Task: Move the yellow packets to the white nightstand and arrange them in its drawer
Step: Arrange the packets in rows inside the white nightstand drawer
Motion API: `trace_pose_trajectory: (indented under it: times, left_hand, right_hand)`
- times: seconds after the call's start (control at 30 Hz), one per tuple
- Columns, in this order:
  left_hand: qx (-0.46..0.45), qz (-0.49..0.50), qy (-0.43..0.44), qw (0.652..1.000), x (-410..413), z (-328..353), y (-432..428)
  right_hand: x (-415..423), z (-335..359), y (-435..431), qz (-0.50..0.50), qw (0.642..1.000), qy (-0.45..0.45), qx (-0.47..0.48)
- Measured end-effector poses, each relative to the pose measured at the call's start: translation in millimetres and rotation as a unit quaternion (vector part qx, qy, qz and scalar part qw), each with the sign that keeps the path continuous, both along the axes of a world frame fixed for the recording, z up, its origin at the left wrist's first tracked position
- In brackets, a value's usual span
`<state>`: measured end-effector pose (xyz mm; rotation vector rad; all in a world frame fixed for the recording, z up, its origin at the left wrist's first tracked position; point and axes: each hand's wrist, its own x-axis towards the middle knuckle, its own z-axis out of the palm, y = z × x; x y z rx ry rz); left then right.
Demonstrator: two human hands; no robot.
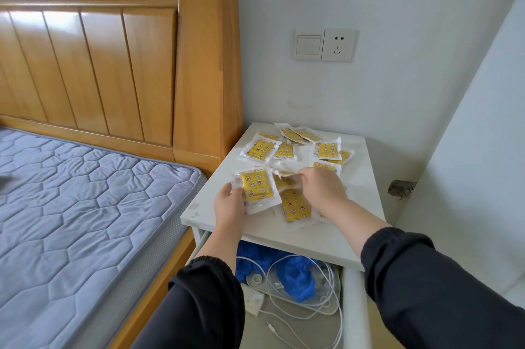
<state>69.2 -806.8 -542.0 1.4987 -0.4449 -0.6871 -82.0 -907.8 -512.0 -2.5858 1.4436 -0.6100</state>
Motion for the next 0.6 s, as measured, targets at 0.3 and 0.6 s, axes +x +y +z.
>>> trace_pose_trajectory:
  times: [0.3,0.6]
  left_hand:
    - [0.013,-0.082,0.036,0.996,5,3,2]
    - [-0.048,-0.100,0.123,0.986,7,2,6]
  right_hand:
    - [2,6,38,0.119,0.984,-0.125,-0.040]
    - [7,-7,53,0.256,0.966,0.007,0.014]
